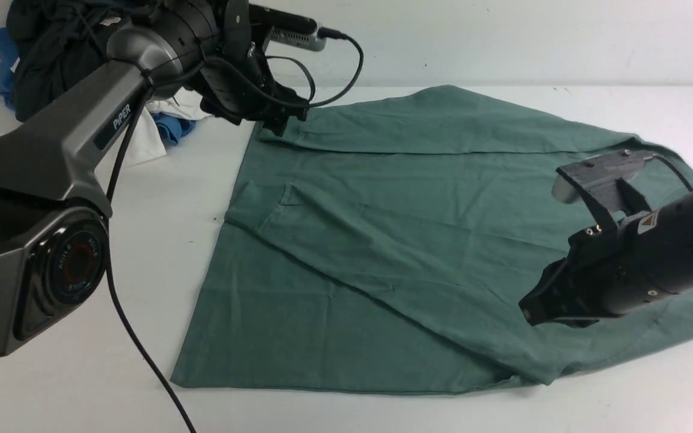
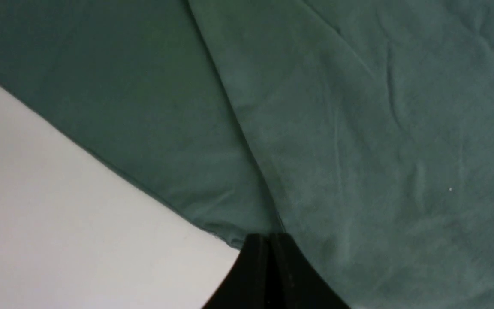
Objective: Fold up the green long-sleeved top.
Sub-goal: Use the left arm to clamp the cuff farthest from it
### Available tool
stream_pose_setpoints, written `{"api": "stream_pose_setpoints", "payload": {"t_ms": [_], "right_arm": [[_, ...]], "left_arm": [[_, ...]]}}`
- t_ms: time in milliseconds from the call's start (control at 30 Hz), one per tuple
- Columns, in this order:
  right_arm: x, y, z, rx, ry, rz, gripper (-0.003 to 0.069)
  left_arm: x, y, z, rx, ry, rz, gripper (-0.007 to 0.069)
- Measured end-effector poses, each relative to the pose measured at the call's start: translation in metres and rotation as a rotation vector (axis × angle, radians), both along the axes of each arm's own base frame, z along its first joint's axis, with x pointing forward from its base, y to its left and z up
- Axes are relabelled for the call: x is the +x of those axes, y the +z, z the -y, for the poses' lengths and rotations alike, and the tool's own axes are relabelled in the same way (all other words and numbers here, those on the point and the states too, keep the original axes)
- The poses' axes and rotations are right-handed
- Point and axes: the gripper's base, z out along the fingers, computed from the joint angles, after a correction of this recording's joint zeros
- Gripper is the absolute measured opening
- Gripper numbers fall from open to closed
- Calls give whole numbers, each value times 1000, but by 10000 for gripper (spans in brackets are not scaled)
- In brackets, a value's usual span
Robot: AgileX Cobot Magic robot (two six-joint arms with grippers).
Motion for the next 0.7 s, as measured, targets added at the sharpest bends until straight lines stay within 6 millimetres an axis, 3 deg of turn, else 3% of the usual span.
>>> {"api": "stream_pose_setpoints", "payload": {"t_ms": [100,167,200,300,500,700], "right_arm": [[10,-5,-2,22,-44,46,-10],[25,-22,-4,11,-71,66,-10],[25,-22,-4,13,-75,71,-10],[42,-55,-6,-39,-71,67,-10],[53,-99,-7,-107,-54,-3,-10],[44,-98,-7,-109,-14,-92,-10]], "left_arm": [[11,-12,-6,-34,19,0,464],[20,-34,-13,-80,39,-40,449],[21,-36,-14,-80,41,-44,447],[25,-63,-17,-110,53,-111,412],[22,-68,-6,-140,35,-141,337],[25,-68,-5,-152,38,-108,323]]}}
